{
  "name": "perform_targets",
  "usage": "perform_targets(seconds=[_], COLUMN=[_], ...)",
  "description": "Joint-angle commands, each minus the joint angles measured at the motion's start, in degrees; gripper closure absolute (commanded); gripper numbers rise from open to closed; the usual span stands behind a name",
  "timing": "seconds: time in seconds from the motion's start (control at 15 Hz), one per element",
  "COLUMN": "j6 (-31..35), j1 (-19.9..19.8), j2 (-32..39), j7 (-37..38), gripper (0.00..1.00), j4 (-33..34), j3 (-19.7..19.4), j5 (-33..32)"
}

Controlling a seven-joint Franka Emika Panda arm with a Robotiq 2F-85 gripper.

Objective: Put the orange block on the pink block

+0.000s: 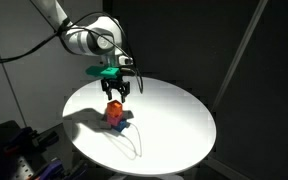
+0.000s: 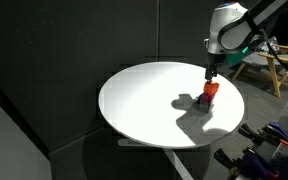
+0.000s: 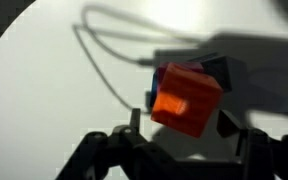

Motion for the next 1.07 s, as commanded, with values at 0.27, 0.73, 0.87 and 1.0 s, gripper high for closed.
perform_targets(seconds=[0.27,0.73,0.87,1.0], j6=[-0.18,-0.18,-0.16,-0.54], j1=[-0.28,-0.28,-0.41,-0.53], j2=[-0.03,-0.03,-0.70,-1.95], j7=[-0.03,-0.03,-0.56,-1.30], gripper=[0.19,0.05,0.00,0.00], j4=[0.09,0.09,-0.01,-0.33], j3=[0.30,0.30,0.34,0.41], j5=[0.02,0.02,0.54,1.20])
